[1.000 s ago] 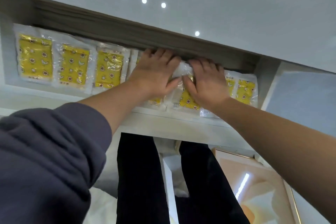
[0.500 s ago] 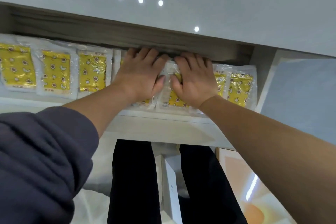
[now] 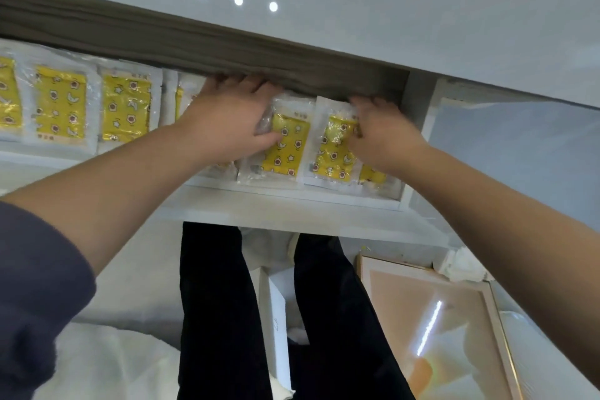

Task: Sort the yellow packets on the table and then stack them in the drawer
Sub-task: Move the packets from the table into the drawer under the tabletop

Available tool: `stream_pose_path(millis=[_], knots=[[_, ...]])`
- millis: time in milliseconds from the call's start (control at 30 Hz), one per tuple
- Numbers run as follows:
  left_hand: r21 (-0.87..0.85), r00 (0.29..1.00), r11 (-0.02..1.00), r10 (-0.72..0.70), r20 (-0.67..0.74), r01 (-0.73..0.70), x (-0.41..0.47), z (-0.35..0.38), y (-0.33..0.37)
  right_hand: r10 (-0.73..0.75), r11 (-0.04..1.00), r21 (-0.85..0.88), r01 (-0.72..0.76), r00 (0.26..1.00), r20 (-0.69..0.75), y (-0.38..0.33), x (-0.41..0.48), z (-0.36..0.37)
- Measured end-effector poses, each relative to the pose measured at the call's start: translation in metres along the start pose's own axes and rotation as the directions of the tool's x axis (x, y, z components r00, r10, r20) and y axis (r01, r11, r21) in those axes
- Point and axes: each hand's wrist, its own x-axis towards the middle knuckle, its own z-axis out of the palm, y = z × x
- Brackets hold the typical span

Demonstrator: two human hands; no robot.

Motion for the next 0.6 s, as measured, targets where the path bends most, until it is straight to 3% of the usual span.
stream_pose_path(millis=[167, 333, 600], knots=[[0.011, 0.997, 0.997, -0.07, 0.033, 0.07, -0.001, -0.004, 0.016, 0.092, 0.996, -0.021, -0.092, 0.996, 0.008, 0.008, -0.004, -0.003], [-0.053, 0.998, 0.998, -0.041, 0.038, 0.043, 0.002, -0.011, 0.029, -0.044, 0.994, -0.098, 0.05, 0.997, 0.067, 0.01, -0.002, -0.01], [-0.015, 0.995, 0.999, -0.032, 0.09, 0.033, 0.016, -0.005, 0.056, -0.108, 0.991, -0.072, 0.113, 0.992, 0.069, 0.02, 0.002, -0.007]])
